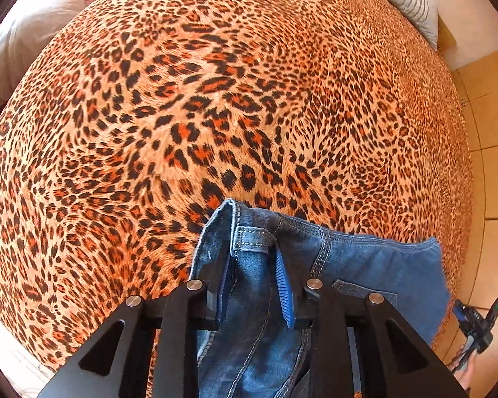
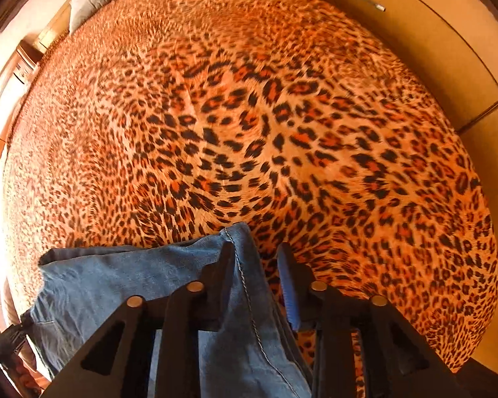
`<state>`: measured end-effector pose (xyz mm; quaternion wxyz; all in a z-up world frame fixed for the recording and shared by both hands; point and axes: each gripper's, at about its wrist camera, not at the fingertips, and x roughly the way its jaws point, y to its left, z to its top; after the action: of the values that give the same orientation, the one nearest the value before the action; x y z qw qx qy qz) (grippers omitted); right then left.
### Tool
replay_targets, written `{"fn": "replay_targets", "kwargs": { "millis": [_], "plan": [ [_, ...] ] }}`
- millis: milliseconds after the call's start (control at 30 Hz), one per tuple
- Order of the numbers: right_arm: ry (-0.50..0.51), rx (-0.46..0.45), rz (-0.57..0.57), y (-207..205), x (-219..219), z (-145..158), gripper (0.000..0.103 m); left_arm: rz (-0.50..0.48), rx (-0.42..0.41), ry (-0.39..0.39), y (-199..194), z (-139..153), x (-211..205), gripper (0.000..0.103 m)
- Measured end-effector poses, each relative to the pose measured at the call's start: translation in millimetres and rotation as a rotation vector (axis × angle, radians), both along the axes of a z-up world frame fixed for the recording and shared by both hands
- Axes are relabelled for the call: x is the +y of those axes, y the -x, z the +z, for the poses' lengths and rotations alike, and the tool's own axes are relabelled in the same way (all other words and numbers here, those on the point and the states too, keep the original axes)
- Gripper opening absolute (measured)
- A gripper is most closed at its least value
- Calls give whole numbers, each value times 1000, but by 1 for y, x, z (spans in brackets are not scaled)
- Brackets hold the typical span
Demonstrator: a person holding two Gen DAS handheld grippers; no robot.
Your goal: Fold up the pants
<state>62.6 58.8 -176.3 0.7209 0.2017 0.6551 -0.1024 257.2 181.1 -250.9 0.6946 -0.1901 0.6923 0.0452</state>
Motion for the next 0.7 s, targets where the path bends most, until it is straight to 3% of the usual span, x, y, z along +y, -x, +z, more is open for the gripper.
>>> {"fn": "replay_targets", "kwargs": {
  "millis": [67,233,367,433,567,700],
  "plan": [
    [-19,-25,-8,8,-6,9,41,18,-30,-9,5,11,10,29],
    [-68,-53,-3,23,5,18,41,6,-33,32,40,32,1,31],
    [-106,-31,14,40,26,17,41,-95,-30,-38,78,40,-26,31],
    [-118,-11,12,51,31,18,41,-69,-15,-72,109,46,-25,33],
    [-159,14,-19,89,27,22,46,27,46,53,158,43,-17,39],
    [-157,65,-120,132,9,19,52,105,69,131,156,20,-17,39]
  ]
}}
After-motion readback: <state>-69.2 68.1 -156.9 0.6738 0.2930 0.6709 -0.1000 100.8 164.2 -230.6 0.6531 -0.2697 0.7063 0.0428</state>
